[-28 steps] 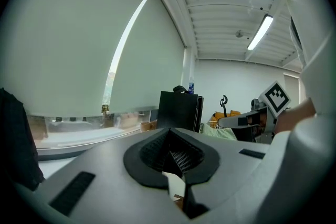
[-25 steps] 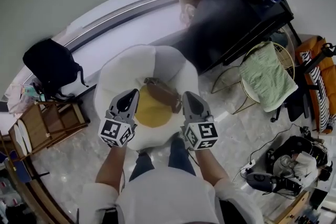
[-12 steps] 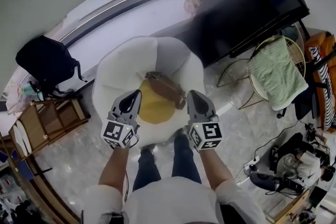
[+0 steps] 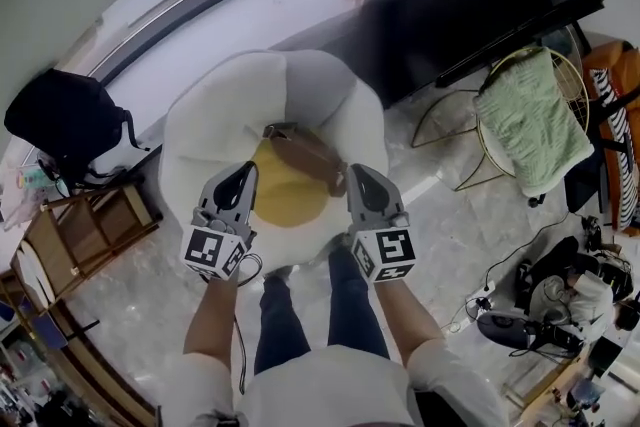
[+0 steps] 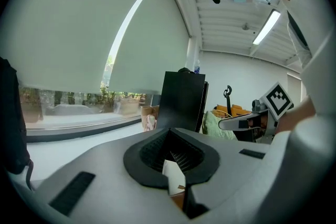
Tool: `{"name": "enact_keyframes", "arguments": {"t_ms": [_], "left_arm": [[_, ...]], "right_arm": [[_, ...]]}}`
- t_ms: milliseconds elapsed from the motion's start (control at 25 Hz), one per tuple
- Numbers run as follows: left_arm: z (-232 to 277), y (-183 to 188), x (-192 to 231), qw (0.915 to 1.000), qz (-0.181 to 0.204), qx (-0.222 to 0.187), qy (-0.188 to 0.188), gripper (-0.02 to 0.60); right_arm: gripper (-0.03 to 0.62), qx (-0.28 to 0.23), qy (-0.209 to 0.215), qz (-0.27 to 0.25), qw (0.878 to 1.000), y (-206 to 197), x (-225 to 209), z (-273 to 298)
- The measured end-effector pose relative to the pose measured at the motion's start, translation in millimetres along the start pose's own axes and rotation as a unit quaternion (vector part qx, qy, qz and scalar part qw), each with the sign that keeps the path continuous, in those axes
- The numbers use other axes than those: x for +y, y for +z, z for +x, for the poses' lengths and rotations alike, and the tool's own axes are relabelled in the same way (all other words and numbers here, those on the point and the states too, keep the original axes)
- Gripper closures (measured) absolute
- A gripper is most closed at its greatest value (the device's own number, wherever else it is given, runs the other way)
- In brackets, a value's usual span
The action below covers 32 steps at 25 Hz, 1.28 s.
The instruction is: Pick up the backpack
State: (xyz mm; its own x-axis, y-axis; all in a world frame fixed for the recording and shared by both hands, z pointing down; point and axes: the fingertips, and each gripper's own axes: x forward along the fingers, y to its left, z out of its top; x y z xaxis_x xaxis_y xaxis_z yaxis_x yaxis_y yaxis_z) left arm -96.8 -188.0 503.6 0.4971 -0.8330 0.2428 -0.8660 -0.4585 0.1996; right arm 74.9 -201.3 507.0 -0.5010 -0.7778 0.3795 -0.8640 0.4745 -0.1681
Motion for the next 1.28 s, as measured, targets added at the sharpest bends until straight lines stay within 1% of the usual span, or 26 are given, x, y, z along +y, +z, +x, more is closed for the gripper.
{"name": "enact_keyframes", "arguments": {"t_ms": [240, 560, 920, 1040, 1280], "left_arm": [[10.6, -24.9, 5.6, 0.9999, 0.008, 0.013, -0.008, 0.549], [30.2, -67.4, 19.0, 0.9996, 0.002, 0.028, -0.008, 0.549], [55.4, -111.8, 23.2, 0.9988, 0.001, 0.042, -0.023, 0.549], [66.0, -129.4, 23.2, 0.9987, -0.005, 0.045, -0.022, 0.549], [76.6, -165.8, 34.2, 0.9985, -0.031, 0.045, -0.004, 0.549]], "right_arm": [[0.563, 0.008, 0.001, 0.007, 1.000, -27.6, -5.4, 11.6], [0.563, 0.019, -0.010, 0.015, 1.000, -68.1, -23.9, 33.4], [0.564, 0.034, -0.019, 0.025, 0.999, -117.3, -38.4, 45.5], [0.563, 0.041, -0.021, 0.025, 0.999, -135.6, -42.3, 51.5], [0.563, 0.065, -0.030, 0.028, 0.997, -174.5, -47.7, 65.5]]}}
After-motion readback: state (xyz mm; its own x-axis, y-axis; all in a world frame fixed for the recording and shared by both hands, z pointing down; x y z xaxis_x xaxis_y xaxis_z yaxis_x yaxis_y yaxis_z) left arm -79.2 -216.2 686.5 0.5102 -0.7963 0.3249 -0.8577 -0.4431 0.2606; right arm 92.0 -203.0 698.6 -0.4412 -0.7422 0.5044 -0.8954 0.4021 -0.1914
